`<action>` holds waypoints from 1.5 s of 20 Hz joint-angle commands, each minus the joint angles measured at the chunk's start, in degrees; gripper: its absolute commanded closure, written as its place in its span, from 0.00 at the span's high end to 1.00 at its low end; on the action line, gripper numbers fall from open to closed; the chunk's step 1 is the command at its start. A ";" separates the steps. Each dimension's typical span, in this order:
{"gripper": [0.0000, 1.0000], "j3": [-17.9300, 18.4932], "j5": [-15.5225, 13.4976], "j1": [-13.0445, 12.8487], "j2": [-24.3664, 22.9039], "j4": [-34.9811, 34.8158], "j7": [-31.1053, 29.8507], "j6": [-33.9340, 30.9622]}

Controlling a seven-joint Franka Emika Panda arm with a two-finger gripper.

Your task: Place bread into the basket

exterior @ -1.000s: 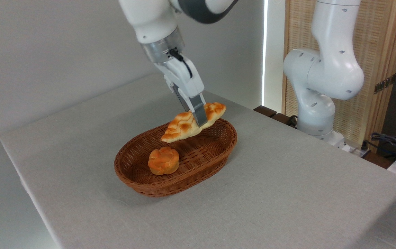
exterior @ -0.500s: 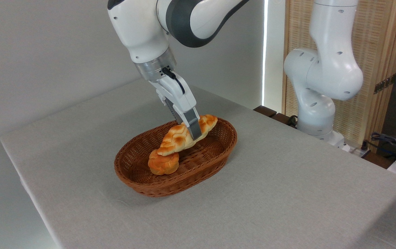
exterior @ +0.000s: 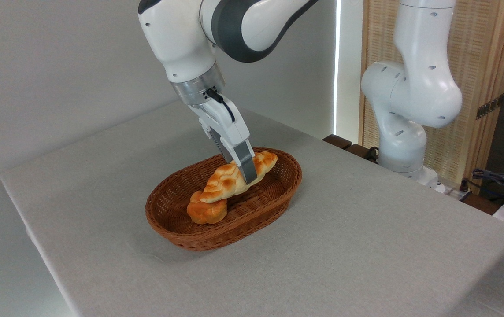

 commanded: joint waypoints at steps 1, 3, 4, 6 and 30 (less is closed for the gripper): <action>1.00 0.44 0.79 -0.60 -0.48 -0.04 -0.29 0.90; 1.00 0.44 0.79 -0.60 -0.48 0.14 -0.38 0.90; 1.00 0.44 0.79 -0.60 -0.48 0.14 -0.46 0.90; 1.00 0.44 0.70 -0.52 -0.48 0.75 -0.38 0.82; 1.00 1.68 0.52 7.22 5.76 27.30 -0.03 -7.00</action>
